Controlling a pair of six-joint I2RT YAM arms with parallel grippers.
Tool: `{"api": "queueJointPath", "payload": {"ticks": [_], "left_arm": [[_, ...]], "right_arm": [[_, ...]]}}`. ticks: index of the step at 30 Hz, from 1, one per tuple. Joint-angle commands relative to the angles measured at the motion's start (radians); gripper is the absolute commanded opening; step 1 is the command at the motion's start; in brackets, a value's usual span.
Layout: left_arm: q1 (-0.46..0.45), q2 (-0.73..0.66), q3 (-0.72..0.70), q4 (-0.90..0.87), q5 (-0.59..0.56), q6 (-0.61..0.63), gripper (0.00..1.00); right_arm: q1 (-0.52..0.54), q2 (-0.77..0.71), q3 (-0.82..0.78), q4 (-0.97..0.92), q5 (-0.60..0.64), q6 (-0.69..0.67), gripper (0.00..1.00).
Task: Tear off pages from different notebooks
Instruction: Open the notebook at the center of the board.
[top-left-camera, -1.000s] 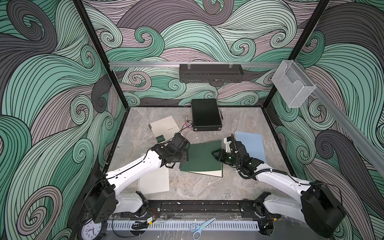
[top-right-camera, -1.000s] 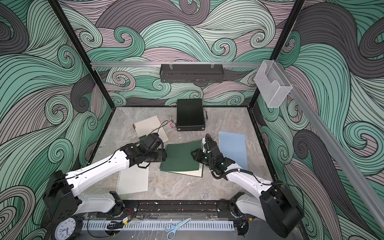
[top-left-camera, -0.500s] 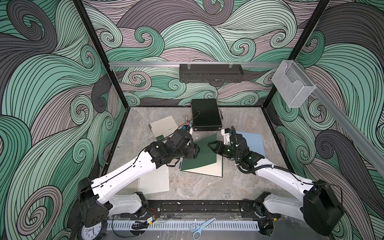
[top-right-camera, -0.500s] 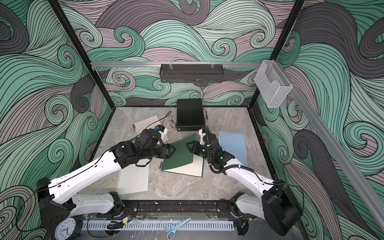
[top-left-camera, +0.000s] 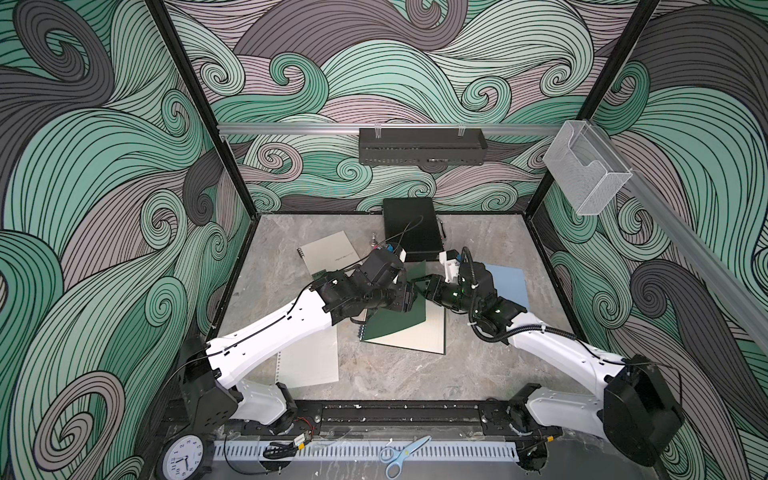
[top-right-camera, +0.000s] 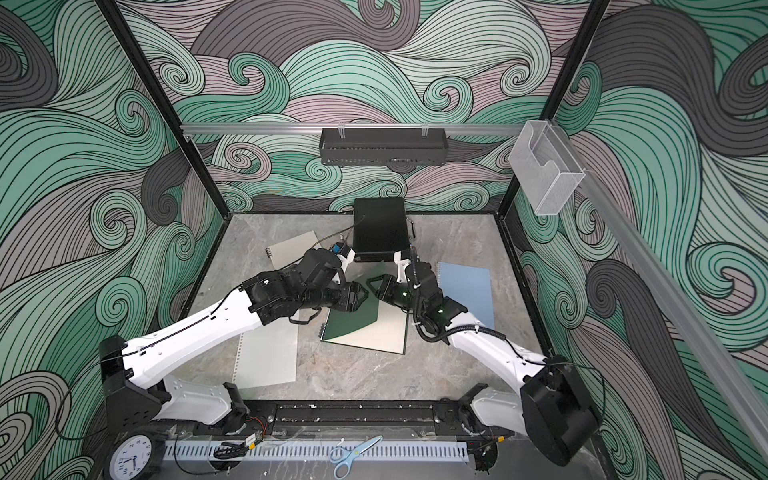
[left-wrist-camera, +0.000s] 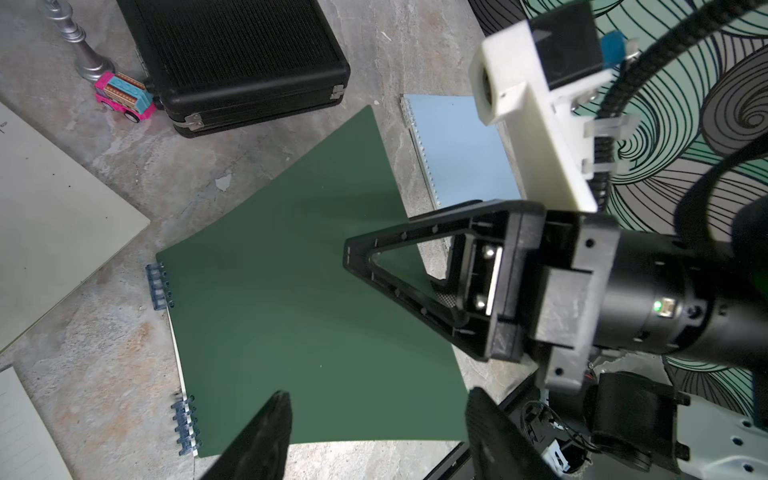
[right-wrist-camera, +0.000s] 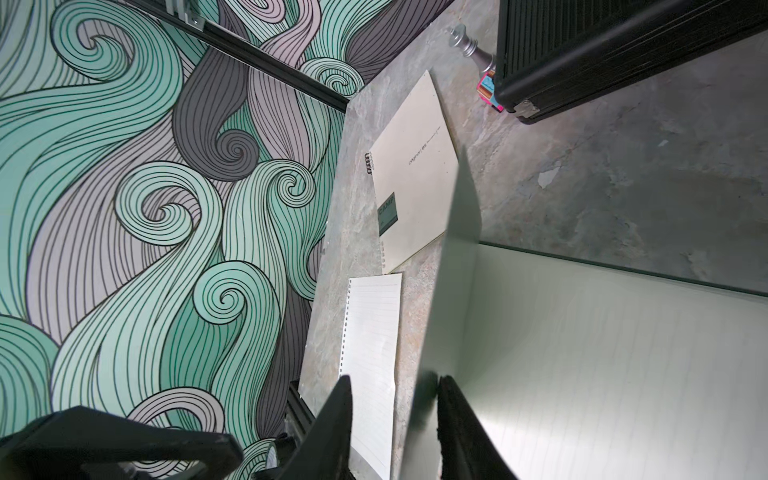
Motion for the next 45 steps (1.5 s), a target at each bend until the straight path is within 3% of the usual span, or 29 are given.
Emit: {"api": "queueJointPath", "payload": {"ticks": [1, 7, 12, 18, 26, 35, 40, 43, 45], "left_arm": [[-0.018, 0.018, 0.046, -0.024, 0.005, 0.018, 0.66], [-0.029, 0.026, 0.048, -0.029, -0.004, 0.017, 0.66], [-0.037, 0.026, 0.050, -0.028, -0.009, 0.019, 0.75], [-0.037, 0.032, 0.037, -0.036, -0.044, 0.017, 0.75], [-0.037, 0.037, 0.038, -0.085, -0.135, 0.000, 0.68], [-0.037, 0.032, 0.038, -0.124, -0.186, -0.012, 0.49], [-0.037, 0.009, 0.023, -0.134, -0.236, -0.025, 0.38], [-0.037, 0.003, 0.010, -0.127, -0.264, -0.026, 0.39], [-0.037, 0.006, 0.009, -0.130, -0.270, -0.027, 0.47]], "right_arm": [[0.008, -0.002, 0.037, 0.047, -0.005, 0.047, 0.36], [0.038, 0.022, 0.063, 0.074, -0.013, 0.065, 0.36], [0.059, 0.049, 0.068, 0.117, -0.021, 0.090, 0.36], [0.080, 0.070, 0.081, 0.138, -0.021, 0.100, 0.35], [0.119, 0.093, 0.086, 0.199, -0.019, 0.114, 0.35], [0.135, 0.115, 0.103, 0.222, -0.013, 0.125, 0.38], [0.137, 0.113, 0.103, 0.226, -0.010, 0.124, 0.45], [0.141, 0.113, 0.094, 0.243, -0.005, 0.129, 0.50], [0.145, 0.118, 0.096, 0.249, -0.008, 0.130, 0.52]]}}
